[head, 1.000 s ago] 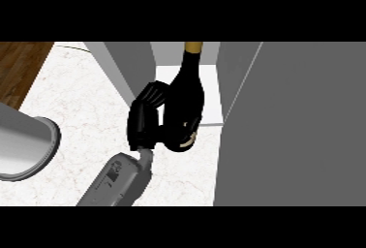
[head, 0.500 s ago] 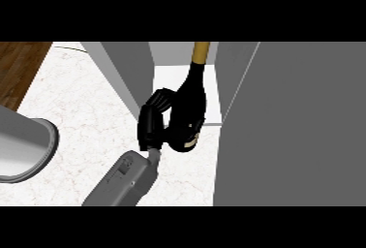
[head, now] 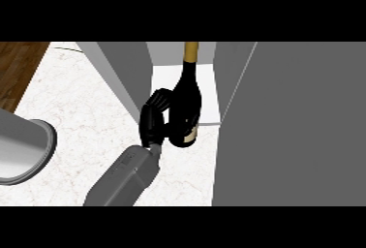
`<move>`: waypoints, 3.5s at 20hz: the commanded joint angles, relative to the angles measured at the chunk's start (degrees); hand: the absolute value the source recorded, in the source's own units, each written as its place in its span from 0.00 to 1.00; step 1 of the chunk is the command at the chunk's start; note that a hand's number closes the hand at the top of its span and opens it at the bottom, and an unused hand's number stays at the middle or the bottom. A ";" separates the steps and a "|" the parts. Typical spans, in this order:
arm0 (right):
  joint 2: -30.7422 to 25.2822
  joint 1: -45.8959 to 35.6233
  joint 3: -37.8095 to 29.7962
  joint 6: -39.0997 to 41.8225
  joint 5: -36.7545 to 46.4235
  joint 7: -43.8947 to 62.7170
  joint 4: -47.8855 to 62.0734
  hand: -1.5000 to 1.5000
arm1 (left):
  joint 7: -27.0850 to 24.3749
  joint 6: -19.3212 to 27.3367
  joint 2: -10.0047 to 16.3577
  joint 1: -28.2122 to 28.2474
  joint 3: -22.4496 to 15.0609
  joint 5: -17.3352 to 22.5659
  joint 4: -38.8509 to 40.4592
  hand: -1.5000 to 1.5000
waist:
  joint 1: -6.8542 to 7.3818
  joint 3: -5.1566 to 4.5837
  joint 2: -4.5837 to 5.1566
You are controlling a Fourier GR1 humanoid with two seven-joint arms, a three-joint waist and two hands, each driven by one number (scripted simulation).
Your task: Pick up the wine, place it into the cabinet and close the cabinet
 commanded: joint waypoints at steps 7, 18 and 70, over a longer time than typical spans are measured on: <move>0.00 3.33 -0.81 -0.69 -6.59 6.23 -11.93 0.00 | -2.81 -1.19 -0.01 -8.36 0.63 7.85 10.76 1.00 | -0.04 -0.02 0.03; 0.77 4.98 -2.81 2.33 -7.62 0.45 -6.61 0.00 | 1.74 -2.51 0.34 -23.44 7.68 8.06 21.99 1.00 | 0.35 0.08 0.04; 2.50 7.33 0.54 2.91 -4.86 2.17 -11.44 0.00 | -10.62 -5.55 0.97 -30.91 10.49 -2.75 34.80 0.00 | 1.78 0.03 -0.41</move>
